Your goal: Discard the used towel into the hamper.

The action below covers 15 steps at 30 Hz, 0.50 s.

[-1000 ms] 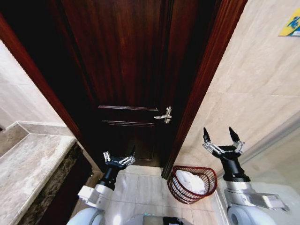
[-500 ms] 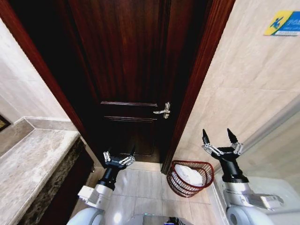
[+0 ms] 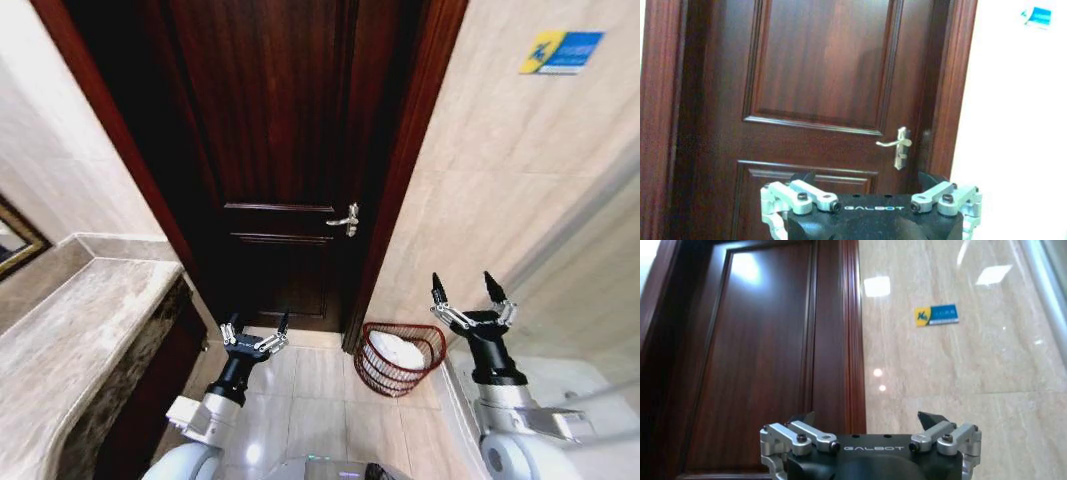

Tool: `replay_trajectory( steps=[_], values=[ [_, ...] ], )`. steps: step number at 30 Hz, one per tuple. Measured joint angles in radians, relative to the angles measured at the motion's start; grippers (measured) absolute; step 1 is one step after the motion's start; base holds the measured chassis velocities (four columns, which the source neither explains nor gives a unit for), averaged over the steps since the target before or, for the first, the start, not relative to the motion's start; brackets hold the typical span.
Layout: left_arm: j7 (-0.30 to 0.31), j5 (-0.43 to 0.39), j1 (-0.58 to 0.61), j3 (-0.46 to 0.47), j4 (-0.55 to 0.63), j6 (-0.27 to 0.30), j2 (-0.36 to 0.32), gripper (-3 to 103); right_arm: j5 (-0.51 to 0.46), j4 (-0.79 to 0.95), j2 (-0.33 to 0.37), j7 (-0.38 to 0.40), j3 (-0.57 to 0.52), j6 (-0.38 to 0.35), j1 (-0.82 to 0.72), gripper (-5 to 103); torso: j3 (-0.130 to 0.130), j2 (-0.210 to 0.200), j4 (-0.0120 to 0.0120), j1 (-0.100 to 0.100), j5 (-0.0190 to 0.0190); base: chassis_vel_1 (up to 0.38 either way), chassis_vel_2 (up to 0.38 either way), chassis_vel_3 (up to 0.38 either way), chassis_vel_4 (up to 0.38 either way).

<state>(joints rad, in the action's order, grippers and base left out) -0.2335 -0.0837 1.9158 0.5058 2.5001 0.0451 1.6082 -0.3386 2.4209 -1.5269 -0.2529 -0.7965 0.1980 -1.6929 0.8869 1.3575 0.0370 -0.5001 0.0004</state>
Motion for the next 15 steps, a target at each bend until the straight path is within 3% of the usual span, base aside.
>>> replay_trajectory(
  steps=[15],
  values=[
    [0.000, 0.000, -0.001, 0.000, 0.000, 0.000, 0.000, 100, -0.003, -0.013, 0.009, -0.002, -0.012, 0.008, 0.010, 100, 0.001, -0.001, 0.0001, -0.002, -0.0002, 0.018, -0.021, -0.021, 0.022]
  ],
)
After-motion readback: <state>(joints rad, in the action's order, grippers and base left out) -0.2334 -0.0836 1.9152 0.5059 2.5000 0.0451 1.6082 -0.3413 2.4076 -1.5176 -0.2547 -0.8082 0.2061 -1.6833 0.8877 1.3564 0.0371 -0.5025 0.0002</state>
